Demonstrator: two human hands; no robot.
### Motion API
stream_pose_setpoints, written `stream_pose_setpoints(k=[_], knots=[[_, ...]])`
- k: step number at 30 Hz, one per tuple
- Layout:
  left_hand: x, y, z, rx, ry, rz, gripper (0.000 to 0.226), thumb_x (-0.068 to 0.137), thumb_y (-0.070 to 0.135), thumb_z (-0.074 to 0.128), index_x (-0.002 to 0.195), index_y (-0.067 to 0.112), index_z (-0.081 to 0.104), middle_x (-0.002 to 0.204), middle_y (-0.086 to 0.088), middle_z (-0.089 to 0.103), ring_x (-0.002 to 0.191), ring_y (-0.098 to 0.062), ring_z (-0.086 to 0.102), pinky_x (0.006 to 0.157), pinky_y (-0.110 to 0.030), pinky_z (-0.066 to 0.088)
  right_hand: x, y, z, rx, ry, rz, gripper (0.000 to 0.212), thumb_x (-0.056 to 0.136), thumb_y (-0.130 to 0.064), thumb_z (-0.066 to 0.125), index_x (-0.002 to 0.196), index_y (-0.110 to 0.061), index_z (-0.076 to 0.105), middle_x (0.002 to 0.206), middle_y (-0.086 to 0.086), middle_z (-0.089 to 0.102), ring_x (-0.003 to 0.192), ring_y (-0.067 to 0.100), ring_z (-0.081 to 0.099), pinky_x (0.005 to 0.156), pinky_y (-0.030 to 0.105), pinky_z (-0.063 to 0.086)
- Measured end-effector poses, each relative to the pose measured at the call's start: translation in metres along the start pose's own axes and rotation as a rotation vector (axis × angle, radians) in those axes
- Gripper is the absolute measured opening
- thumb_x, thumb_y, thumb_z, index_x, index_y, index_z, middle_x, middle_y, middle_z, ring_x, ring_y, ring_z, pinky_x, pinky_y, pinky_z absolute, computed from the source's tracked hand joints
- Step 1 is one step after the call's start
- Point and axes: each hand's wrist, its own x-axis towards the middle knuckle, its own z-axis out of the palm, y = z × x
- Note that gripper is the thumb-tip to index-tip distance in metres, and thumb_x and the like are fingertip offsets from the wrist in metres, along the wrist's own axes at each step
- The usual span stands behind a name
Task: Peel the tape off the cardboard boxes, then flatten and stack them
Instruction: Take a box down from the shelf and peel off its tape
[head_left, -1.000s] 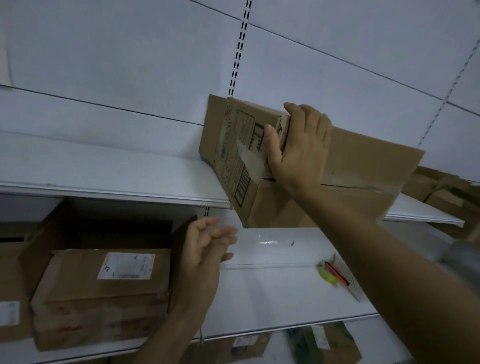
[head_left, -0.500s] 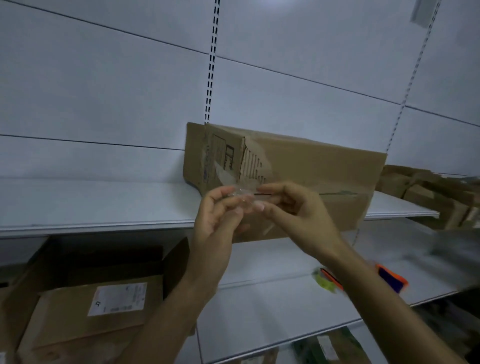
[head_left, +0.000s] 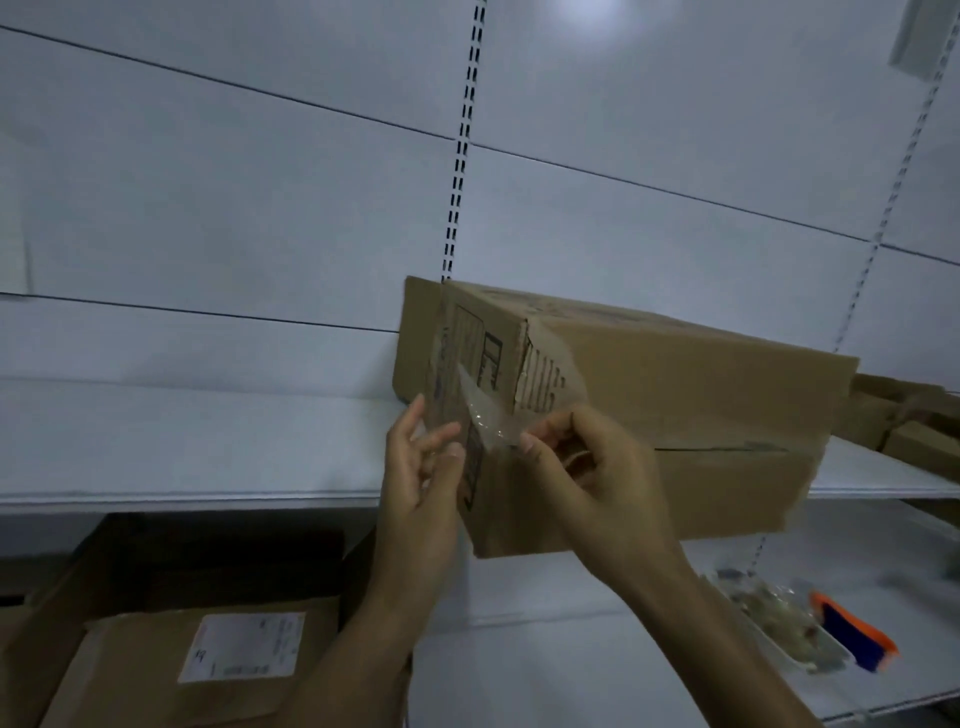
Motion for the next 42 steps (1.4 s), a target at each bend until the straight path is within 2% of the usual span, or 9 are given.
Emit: stream_pose_setpoints(k=[6,12,18,22,26,29,31,34,42], knots=[[0.058,-0.005,-0.014,0.034,-0.007,-0.068,0.02,0.096,0.019,0.05,0.111,0.031,0.058,0.108,0.008,0.064,0.096,-0.003,0.062,0.074,-0.019,0.052,0.004,-0.007,0.038,-0.539,0.11,-0.226,0.018,0.083,-0.038,0.065,0.072,-0.025,0.061,0.065,-0.012,0.058,0.056,0.005,0.05,0.044,0.015,0.03],[0.131,-0.035,-0.019,0.205,-0.216,-0.102,0.03,0.093,0.014,0.057,0.123,0.018,0.054,0.11,0.0,0.062,0.101,-0.011,0.059,0.083,-0.024,0.049,0.004,-0.009,0.058,-0.719,0.268,-0.218,0.024,0.087,-0.037,0.057,0.07,-0.02,0.062,0.064,-0.004,0.055,0.055,0.017,0.049,0.045,0.024,0.035],[0.17,-0.072,-0.048,0.513,-0.5,0.421,0.052,0.09,0.014,0.06,0.138,0.026,0.043,0.115,0.009,0.052,0.096,-0.005,0.054,0.076,-0.018,0.048,-0.002,-0.011,0.099,-0.887,0.399,-0.105,0.023,0.086,-0.031,0.061,0.07,-0.015,0.064,0.072,0.005,0.059,0.064,0.027,0.053,0.053,0.036,0.045],[0.187,-0.084,-0.061,0.566,-0.622,0.735,0.052,0.092,0.025,0.054,0.141,0.03,0.038,0.113,0.009,0.045,0.078,0.002,0.048,0.059,-0.006,0.043,-0.008,-0.014,0.128,-1.017,0.508,0.007,0.025,0.084,-0.033,0.056,0.073,-0.013,0.067,0.114,0.012,0.056,0.101,0.032,0.051,0.083,0.04,0.037],[0.209,-0.063,-0.041,0.478,-0.585,1.007,0.054,0.092,0.04,0.05,0.14,0.021,0.038,0.142,-0.005,0.034,0.127,-0.016,0.039,0.098,-0.035,0.042,-0.015,-0.016,0.145,-0.997,0.548,0.123,0.019,0.085,-0.026,0.059,0.076,-0.011,0.066,0.144,0.014,0.034,0.141,0.031,0.026,0.114,0.041,0.025],[0.24,-0.032,-0.021,0.593,-0.601,1.058,0.062,0.092,0.056,0.035,0.144,0.022,0.034,0.153,-0.004,0.029,0.141,-0.021,0.025,0.115,-0.044,0.018,-0.018,-0.015,0.15,-0.943,0.587,0.196,0.01,0.085,-0.016,0.065,0.077,-0.011,0.063,0.15,0.013,0.028,0.142,0.031,0.025,0.107,0.048,0.039],[0.258,-0.029,-0.016,0.702,-0.692,0.965,0.068,0.088,0.067,0.025,0.14,0.026,0.039,0.146,0.0,0.041,0.137,-0.019,0.032,0.115,-0.045,0.013,-0.016,-0.015,0.151,-0.892,0.61,0.229,0.012,0.087,-0.014,0.066,0.077,-0.013,0.06,0.153,0.012,0.027,0.14,0.025,0.03,0.099,0.026,0.046],[0.265,-0.036,-0.016,0.661,-0.762,0.91,0.069,0.085,0.072,0.026,0.13,0.024,0.048,0.125,0.0,0.054,0.117,-0.019,0.047,0.099,-0.036,0.03,-0.016,-0.014,0.153,-0.835,0.622,0.271,0.015,0.08,-0.009,0.071,0.075,-0.014,0.058,0.154,0.007,0.027,0.133,0.02,0.039,0.086,-0.002,0.033],[0.264,-0.035,-0.016,0.685,-0.69,0.937,0.077,0.08,0.078,0.021,0.121,0.023,0.054,0.11,-0.002,0.057,0.105,-0.022,0.051,0.092,-0.039,0.034,-0.013,-0.007,0.151,-0.84,0.653,0.261,0.02,0.076,-0.009,0.076,0.07,-0.015,0.057,0.154,0.003,0.03,0.13,0.018,0.042,0.084,0.007,0.036]])
